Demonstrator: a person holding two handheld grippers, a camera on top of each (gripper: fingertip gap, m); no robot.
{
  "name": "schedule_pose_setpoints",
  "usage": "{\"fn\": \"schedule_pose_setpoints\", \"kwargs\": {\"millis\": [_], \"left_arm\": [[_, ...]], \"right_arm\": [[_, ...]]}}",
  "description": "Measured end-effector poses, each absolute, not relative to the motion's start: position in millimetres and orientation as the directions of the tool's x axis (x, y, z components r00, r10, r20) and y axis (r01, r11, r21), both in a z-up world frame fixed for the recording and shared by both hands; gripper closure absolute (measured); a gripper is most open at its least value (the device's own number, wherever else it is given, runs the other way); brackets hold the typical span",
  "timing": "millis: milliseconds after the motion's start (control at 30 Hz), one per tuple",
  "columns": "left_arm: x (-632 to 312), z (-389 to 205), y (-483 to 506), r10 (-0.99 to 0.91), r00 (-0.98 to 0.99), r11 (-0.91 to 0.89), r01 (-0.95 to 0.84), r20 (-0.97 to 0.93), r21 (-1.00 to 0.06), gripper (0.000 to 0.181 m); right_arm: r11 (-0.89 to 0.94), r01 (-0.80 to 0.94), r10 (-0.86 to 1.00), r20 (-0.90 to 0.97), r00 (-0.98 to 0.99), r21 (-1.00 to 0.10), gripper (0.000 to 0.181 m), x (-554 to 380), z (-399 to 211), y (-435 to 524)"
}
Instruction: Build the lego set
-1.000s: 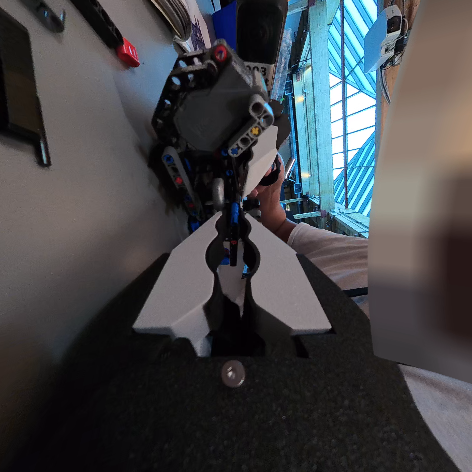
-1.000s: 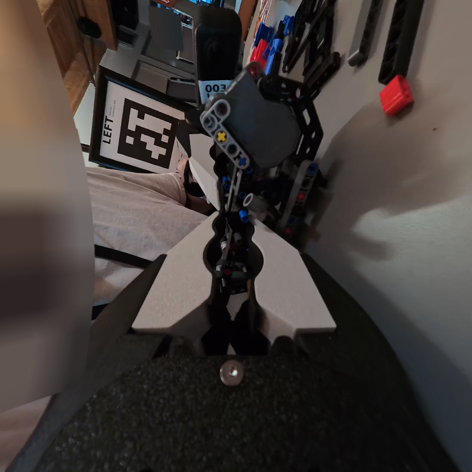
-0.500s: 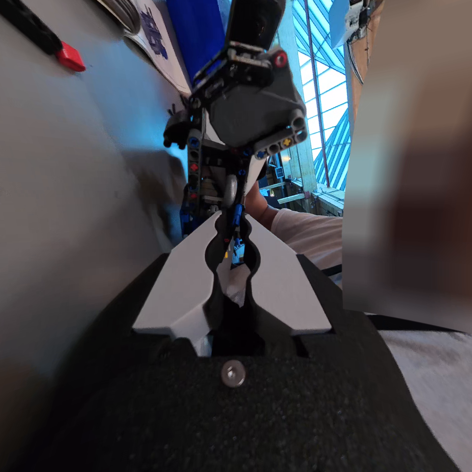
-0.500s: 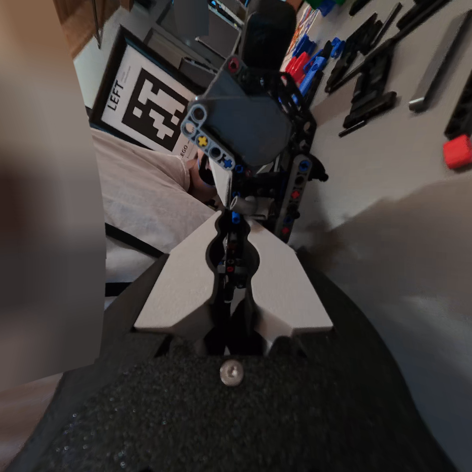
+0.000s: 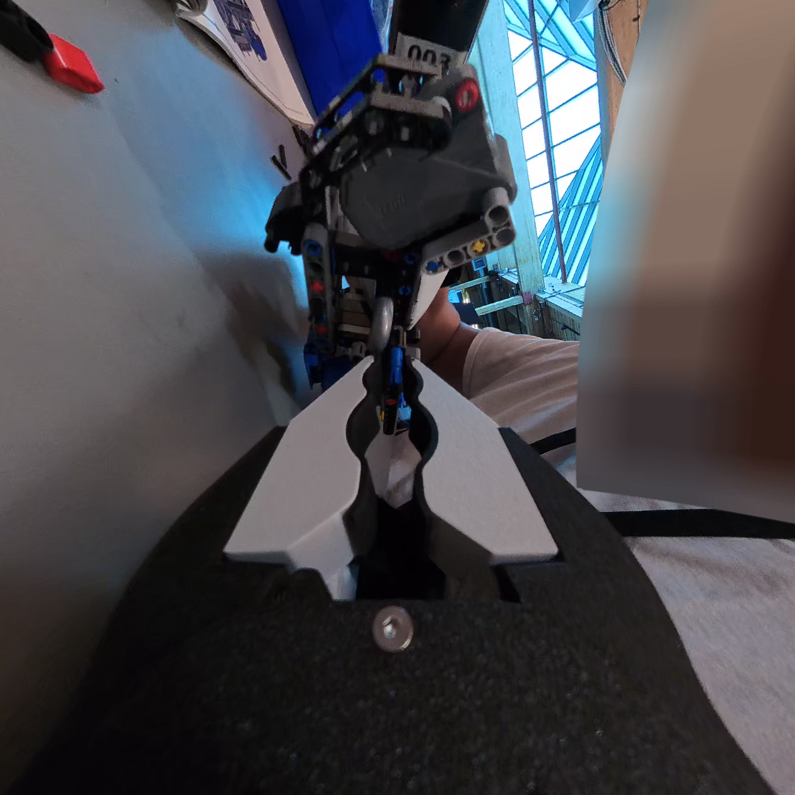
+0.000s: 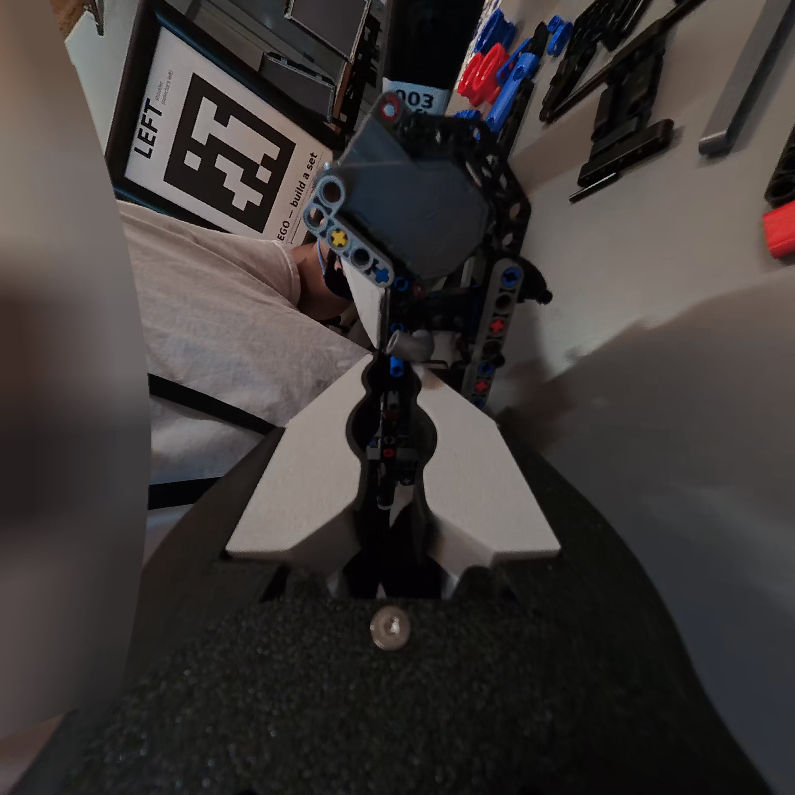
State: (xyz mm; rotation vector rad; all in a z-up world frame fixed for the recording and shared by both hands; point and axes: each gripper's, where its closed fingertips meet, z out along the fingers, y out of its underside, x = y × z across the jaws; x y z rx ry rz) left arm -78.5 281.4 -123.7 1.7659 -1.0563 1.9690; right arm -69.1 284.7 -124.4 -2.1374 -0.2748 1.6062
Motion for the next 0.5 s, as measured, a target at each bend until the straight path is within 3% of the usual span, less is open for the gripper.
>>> {"fn": "schedule_pose_setpoints", "kwargs": {"millis": [233,500], "left_arm": [[-79.6,-130.6,278.1,-0.292,-0.19,-0.647,-0.683,0.937,-0.34,0.176],[-79.7,-126.6,278.9,-0.222,-0.199,-0.657,-0.693,0.954,-0.298,0.176]], "right_arm": [[-0.914,-0.124,0.347,-0.904,0.249,-0.386,0.174,-69.7,-131.6,281.9],[-0.879,-0.11,0.428,-0.87,0.245,-0.464,0.174,-70.3,-128.4,282.2]]}}
